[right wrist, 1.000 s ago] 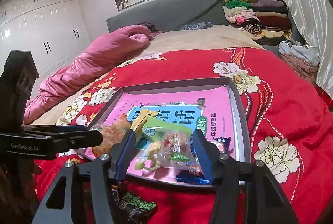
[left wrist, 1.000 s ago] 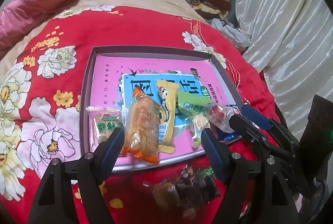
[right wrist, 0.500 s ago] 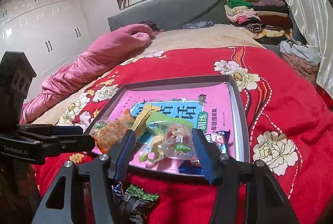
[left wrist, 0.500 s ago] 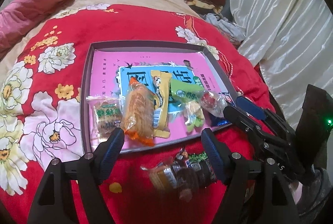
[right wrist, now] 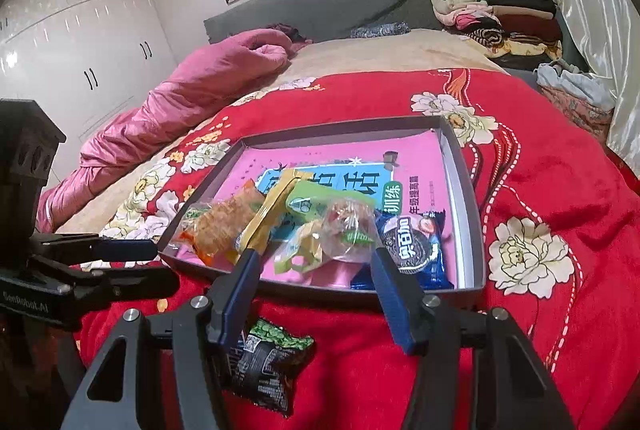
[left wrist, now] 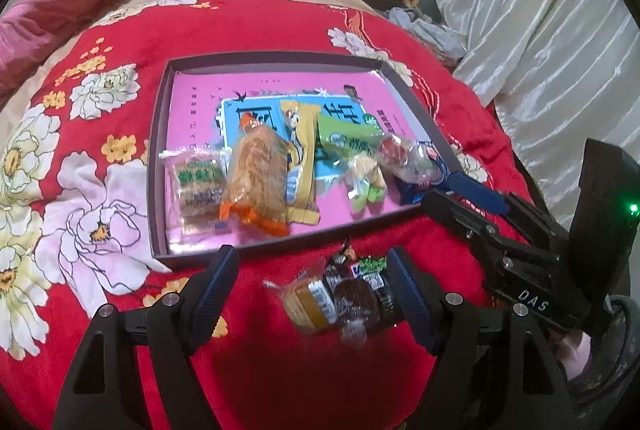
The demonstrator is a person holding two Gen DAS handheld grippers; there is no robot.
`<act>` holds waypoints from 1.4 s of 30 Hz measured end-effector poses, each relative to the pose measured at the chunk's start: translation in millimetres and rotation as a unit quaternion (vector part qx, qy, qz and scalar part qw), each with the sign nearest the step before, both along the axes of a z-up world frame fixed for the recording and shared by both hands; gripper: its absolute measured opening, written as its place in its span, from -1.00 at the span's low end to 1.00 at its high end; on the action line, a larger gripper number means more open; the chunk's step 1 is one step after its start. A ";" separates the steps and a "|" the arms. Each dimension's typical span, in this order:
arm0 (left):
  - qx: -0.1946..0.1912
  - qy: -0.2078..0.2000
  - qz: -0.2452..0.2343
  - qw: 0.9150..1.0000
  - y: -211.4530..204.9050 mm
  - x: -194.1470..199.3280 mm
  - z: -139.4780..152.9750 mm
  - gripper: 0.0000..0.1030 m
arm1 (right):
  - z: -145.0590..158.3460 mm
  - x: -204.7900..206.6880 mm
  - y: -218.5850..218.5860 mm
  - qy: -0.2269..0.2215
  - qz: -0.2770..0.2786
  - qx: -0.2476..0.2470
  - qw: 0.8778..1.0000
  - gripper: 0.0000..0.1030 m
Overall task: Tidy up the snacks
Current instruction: 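Withdraw both open tools from the tray toward the remaining snacks, then grasp the foil-wrapped chocolate with the left tool while the right tool grasps the black bag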
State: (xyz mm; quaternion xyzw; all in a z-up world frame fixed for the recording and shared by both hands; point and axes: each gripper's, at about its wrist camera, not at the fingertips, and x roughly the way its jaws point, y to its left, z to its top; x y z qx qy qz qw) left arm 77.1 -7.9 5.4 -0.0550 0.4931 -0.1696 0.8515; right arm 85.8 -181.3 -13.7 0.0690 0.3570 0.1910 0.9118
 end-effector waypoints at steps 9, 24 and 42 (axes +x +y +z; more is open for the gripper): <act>0.018 0.000 -0.016 1.000 -5.2 -13.0 -4.1 0.50 | -3.5 -2.7 -2.5 0.019 -0.003 -0.001 1.000 0.12; 0.047 -0.005 -0.048 0.998 -15.9 -29.8 -11.2 0.50 | -10.2 -11.8 -7.8 0.046 -0.007 -0.007 0.999 0.12; 0.026 -0.003 -0.064 0.998 -23.6 -35.2 -17.4 0.13 | -31.5 -23.4 10.4 0.105 0.036 -0.027 0.993 0.12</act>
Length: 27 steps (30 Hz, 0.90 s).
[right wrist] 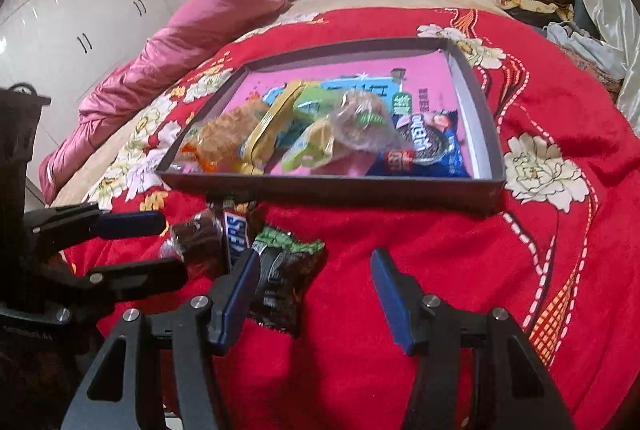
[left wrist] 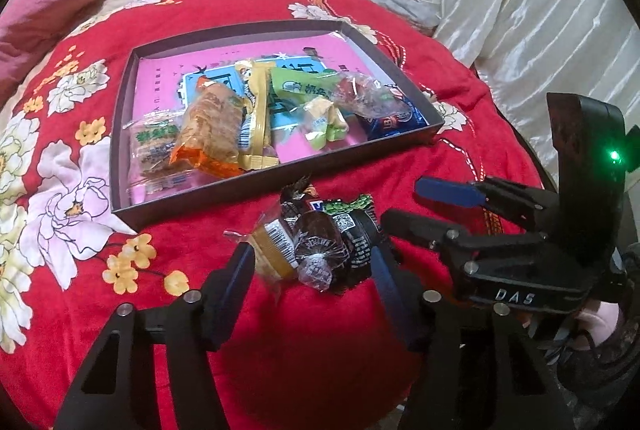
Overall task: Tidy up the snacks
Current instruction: 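Grasp the foil-wrapped chocolate with the left tool while the right tool grasps the black bag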
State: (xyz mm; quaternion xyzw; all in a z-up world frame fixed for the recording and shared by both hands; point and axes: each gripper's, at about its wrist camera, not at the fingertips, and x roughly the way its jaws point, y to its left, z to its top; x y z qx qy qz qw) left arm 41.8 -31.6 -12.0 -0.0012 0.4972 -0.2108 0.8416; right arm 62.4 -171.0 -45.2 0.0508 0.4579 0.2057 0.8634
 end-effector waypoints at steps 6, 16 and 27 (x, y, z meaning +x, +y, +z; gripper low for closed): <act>-0.002 0.008 -0.004 1.000 -2.9 3.2 -5.8 -0.03 | -4.0 -1.9 5.5 0.007 0.010 -0.008 1.000 0.12; -0.002 0.017 -0.001 1.000 -3.5 10.6 -13.7 -0.27 | -11.1 -0.7 20.5 0.012 0.030 -0.019 0.999 0.11; -0.013 0.019 -0.002 1.000 -1.2 14.1 -14.9 -0.43 | -21.2 -1.4 41.7 0.002 0.051 -0.061 0.997 0.11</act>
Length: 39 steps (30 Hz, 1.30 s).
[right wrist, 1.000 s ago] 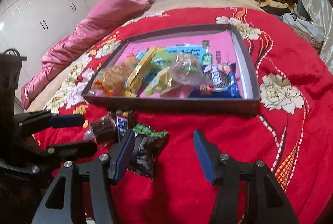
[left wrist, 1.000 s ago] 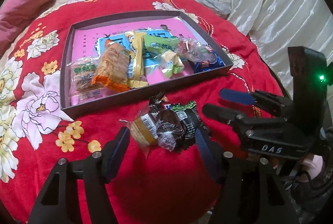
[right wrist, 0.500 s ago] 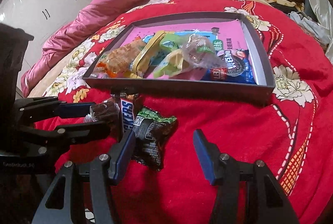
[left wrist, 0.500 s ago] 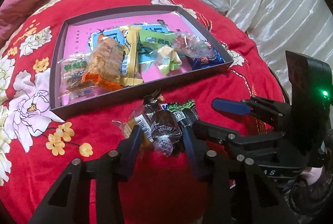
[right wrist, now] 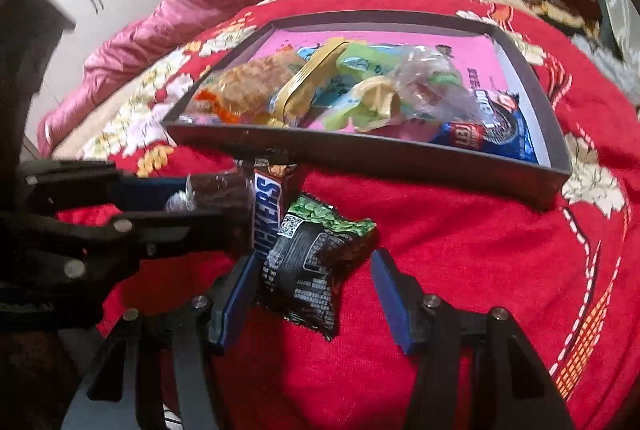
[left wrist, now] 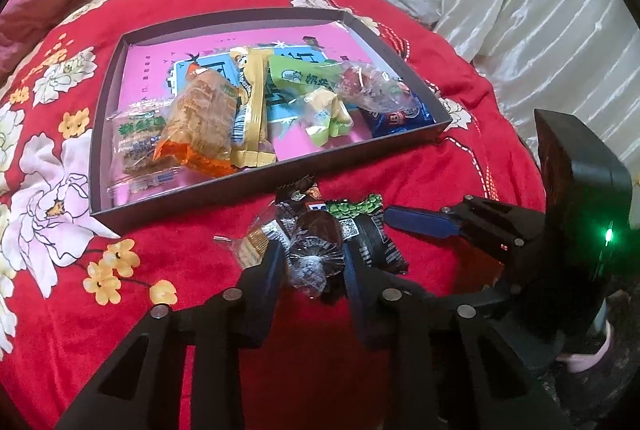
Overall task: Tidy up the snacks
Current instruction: 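Grasp the foil-wrapped chocolate with the left tool while the right tool grasps the black bag, then carry the foil chocolate over the tray with the left tool while the right tool carries the black bag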
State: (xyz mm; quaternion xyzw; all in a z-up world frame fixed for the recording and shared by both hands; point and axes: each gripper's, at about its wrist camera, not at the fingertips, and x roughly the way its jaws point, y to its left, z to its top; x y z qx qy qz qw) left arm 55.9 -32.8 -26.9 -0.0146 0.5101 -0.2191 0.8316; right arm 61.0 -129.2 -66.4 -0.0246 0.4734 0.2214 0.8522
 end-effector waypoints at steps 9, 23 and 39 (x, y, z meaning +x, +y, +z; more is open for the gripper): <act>-0.013 0.002 0.002 1.000 2.4 -0.2 0.8 -0.47 | -1.8 3.0 -10.9 -0.009 -0.019 -0.041 0.999 -0.17; -0.025 0.007 0.008 1.000 6.1 -1.0 2.5 -0.47 | 5.5 10.6 -19.6 -0.014 -0.013 0.003 1.000 -0.28; -0.047 -0.011 0.045 0.998 36.8 -0.1 27.0 -0.48 | 39.8 1.5 -20.0 -0.071 0.011 0.081 0.994 -0.28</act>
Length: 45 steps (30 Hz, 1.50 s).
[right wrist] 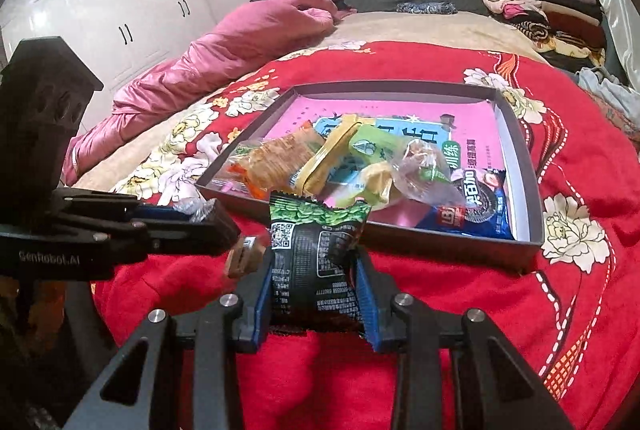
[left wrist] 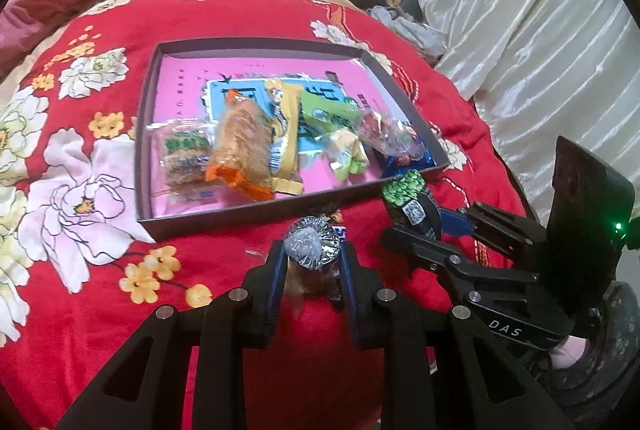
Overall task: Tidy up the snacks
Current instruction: 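Carry the foil chocolate over the tray with the left tool while the right tool carries the black bag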
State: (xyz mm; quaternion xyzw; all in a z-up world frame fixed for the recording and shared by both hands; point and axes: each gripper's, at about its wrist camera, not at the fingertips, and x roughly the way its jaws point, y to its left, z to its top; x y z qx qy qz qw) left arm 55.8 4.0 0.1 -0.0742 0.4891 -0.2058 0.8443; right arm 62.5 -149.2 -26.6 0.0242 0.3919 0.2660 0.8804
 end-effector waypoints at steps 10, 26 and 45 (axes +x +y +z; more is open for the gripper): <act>-0.003 -0.010 0.016 1.000 8.7 2.8 5.8 -0.48 | 6.2 0.1 -5.7 -0.014 -0.008 0.013 1.000 -0.28; -0.001 -0.022 0.039 0.999 23.1 4.0 15.1 -0.48 | 12.8 3.2 -8.4 -0.032 -0.014 0.022 0.999 -0.28; -0.008 -0.042 0.082 0.996 49.4 9.7 26.6 -0.48 | 26.8 4.6 -24.2 -0.059 -0.043 0.041 0.996 -0.28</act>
